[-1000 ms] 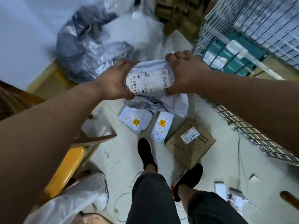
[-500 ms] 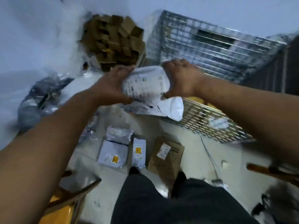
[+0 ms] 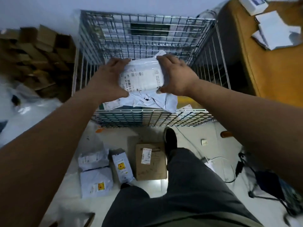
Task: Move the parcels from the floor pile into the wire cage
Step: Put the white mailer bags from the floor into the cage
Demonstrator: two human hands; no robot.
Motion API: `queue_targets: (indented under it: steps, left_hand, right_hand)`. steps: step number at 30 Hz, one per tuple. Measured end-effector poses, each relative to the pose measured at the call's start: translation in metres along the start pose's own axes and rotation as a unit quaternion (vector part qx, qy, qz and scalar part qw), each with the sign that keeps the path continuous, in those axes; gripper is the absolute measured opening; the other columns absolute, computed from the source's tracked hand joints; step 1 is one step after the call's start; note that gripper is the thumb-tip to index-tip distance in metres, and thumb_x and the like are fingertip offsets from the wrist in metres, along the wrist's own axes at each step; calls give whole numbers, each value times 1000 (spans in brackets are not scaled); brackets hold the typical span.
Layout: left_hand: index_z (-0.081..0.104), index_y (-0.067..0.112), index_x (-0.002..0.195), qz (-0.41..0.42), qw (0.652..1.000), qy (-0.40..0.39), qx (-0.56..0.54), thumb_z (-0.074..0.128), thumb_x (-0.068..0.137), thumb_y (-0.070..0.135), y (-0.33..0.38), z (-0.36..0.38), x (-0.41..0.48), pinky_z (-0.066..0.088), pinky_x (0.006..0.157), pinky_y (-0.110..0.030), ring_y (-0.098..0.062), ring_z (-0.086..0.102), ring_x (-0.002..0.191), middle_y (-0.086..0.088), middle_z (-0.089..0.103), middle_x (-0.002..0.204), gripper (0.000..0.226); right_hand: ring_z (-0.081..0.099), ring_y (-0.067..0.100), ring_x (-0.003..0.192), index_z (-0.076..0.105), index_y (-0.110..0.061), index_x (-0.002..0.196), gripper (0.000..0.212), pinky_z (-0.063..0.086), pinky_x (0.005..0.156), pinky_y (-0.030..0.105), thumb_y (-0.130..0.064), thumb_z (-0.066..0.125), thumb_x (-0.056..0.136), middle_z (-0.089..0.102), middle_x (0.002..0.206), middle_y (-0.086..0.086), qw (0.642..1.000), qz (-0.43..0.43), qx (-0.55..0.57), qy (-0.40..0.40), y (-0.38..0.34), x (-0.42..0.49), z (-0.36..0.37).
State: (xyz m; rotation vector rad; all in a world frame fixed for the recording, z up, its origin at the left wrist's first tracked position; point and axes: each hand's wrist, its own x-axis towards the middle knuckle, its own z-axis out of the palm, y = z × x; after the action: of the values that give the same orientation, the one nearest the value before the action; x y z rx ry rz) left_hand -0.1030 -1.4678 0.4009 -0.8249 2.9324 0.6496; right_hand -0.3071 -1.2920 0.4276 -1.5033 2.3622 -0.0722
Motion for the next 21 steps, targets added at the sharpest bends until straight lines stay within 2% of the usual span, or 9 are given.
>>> queue_targets:
  steps: [3, 6, 9, 13, 15, 17, 21]
  left_hand:
    - [32, 29, 156, 7, 994, 63, 91, 85, 63, 45, 11, 30, 50, 18, 121, -56, -43, 21, 148, -7, 38, 154, 108]
    - [33, 15, 155, 2, 995, 62, 85, 83, 70, 55, 23, 71, 102, 16, 123, -56, -43, 17, 151, -16, 38, 154, 107]
    - [26, 8, 158, -45, 997, 5, 62, 76, 76, 62, 29, 114, 154, 25, 118, -51, -44, 30, 144, -24, 37, 151, 110]
    - [3, 17, 163, -129, 981, -122, 77, 66, 80, 72, 33, 179, 200, 33, 110, -61, -47, 38, 138, -24, 28, 156, 118]
    - [4, 19, 162, -153, 969, -181, 67, 69, 78, 72, 26, 213, 216, 38, 107, -60, -48, 45, 133, -23, 29, 156, 119]
    - [10, 21, 161, -185, 955, -231, 14, 73, 77, 68, 12, 247, 230, 42, 105, -56, -45, 46, 131, -21, 33, 153, 115]
    - [18, 15, 161, -251, 922, -286, -76, 78, 82, 56, -15, 303, 248, 38, 111, -46, -40, 38, 139, -20, 33, 158, 108]
  right_hand:
    - [20, 38, 151, 13, -23, 162, 116, 26, 122, 53, -40, 87, 75, 15, 167, 5, 1000, 5, 11, -14, 47, 48, 13]
    - [34, 45, 142, 21, -16, 159, 98, 40, 111, 54, -22, 78, 81, 20, 163, 15, 1000, -8, 19, 1, 92, 97, 32]
    - [44, 50, 130, 26, -10, 157, 88, 47, 99, 55, -14, 72, 82, 24, 159, 20, 999, -39, 25, -20, 127, 140, 57]
    - [35, 44, 141, 18, -17, 162, 88, 44, 95, 51, -11, 64, 88, 12, 168, 13, 992, -72, -32, -95, 156, 184, 109]
    - [34, 41, 143, 16, -17, 162, 86, 44, 92, 42, -7, 60, 90, 7, 169, 13, 984, -102, -50, -134, 166, 203, 142]
    - [33, 39, 143, 13, -18, 162, 89, 39, 82, 36, -2, 61, 89, 3, 170, 11, 977, -117, -53, -172, 175, 220, 172]
    - [41, 37, 139, 15, -22, 162, 92, 38, 77, 34, 6, 62, 87, 1, 170, 8, 955, -177, -63, -230, 188, 257, 223]
